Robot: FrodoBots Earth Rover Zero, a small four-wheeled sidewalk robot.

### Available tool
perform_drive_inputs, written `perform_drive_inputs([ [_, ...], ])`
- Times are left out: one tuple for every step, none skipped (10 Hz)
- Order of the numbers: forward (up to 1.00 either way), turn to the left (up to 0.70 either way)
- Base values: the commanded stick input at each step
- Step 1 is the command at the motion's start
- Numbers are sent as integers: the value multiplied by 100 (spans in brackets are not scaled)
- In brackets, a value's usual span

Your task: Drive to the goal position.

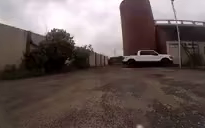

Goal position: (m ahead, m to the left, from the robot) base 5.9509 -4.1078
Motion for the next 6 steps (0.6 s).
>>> perform_drive_inputs([
  [70,0],
  [70,0],
  [70,0],
  [70,0],
  [70,0],
  [70,0],
])
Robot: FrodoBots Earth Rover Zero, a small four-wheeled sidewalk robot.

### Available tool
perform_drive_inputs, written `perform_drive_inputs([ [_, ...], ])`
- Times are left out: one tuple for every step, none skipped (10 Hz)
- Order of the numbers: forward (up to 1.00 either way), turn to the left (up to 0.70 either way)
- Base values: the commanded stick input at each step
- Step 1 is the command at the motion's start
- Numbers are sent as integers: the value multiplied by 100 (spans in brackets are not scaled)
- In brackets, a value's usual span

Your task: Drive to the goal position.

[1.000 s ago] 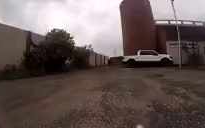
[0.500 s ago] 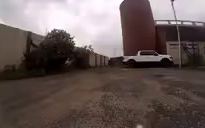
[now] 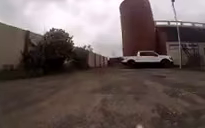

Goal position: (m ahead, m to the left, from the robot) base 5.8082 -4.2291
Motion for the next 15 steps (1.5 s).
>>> perform_drive_inputs([
  [70,0],
  [70,0],
  [70,0],
  [70,0],
  [70,0],
  [70,-13],
  [70,-35],
  [70,-35],
  [70,-35],
  [70,-35],
  [70,-35],
  [70,-35],
  [70,-35],
  [70,-35],
  [70,-35],
])
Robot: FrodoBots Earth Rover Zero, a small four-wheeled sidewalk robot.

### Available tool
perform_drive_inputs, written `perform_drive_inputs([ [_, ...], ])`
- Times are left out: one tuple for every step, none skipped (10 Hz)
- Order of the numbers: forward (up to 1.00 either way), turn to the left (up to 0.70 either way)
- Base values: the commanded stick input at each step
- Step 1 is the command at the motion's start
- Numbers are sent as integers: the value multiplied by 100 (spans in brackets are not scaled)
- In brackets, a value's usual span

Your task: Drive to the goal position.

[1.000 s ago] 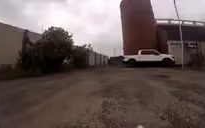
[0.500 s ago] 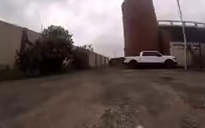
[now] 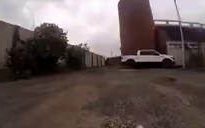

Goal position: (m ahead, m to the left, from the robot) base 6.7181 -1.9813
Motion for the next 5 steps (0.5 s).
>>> perform_drive_inputs([
  [70,-35],
  [70,-35],
  [70,-35],
  [70,-35],
  [70,-35],
])
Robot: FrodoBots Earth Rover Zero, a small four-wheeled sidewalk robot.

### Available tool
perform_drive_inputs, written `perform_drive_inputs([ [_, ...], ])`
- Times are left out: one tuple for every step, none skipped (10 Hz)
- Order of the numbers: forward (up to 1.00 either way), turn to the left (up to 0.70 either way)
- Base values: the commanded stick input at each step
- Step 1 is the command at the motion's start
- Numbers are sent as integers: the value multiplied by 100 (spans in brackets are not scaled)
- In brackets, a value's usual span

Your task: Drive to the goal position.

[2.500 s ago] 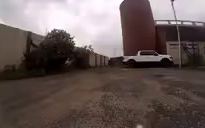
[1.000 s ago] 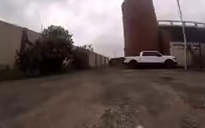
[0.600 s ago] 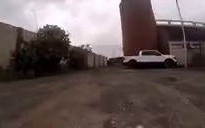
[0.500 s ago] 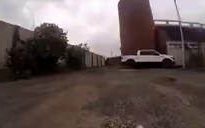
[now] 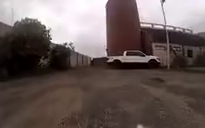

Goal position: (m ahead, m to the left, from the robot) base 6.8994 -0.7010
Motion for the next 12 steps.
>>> perform_drive_inputs([
  [70,-35],
  [70,-35],
  [70,-35],
  [70,-35],
  [70,-35],
  [70,-27],
  [70,-16],
  [70,-4],
  [70,0],
  [70,0],
  [70,0],
  [70,0],
])
